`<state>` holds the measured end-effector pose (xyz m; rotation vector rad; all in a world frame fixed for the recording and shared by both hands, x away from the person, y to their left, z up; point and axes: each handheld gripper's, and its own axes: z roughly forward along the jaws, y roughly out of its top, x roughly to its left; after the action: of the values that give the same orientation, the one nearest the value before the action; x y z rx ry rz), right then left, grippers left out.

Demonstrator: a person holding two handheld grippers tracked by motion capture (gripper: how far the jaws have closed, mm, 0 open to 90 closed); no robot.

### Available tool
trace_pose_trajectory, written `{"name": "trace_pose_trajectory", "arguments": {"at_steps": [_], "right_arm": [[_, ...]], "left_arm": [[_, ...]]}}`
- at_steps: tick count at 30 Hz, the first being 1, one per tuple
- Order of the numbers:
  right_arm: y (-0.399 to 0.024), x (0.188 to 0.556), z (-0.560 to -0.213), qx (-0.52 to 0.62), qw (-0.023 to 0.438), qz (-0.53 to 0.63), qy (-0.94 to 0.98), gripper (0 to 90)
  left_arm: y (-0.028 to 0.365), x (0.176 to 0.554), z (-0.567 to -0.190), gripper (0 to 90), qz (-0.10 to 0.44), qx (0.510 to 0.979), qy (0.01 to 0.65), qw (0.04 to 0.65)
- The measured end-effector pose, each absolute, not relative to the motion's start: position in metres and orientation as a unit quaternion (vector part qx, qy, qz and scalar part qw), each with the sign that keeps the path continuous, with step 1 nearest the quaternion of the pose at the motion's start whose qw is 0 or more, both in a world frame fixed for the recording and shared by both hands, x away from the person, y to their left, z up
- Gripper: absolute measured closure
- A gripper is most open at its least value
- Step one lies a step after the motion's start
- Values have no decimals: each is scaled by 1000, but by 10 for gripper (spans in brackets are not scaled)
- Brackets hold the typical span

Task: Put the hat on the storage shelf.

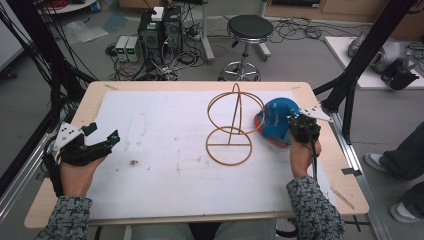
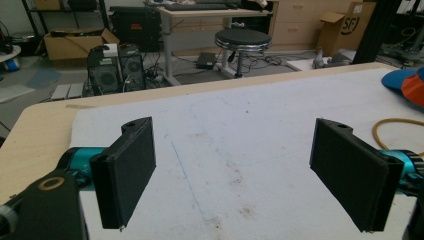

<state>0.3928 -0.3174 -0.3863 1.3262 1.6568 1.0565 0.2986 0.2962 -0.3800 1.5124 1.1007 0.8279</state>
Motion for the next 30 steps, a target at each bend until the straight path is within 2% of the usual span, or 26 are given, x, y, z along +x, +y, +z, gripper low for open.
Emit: {"name": "trace_pose_trajectory", "arguments": {"at_steps": [9,19,30], "right_arm": [[-325,402,-368,526,375,432,630,889],[-328,414,-331,529,367,474,601,889],[-313,421,-283,512,353,519,586,889]], "left_arm": [[297,298,-380,187,346,630,461,521],[298,298,-380,187,346,630,461,521],[300,298,-379,188,345,628,462,523]]}}
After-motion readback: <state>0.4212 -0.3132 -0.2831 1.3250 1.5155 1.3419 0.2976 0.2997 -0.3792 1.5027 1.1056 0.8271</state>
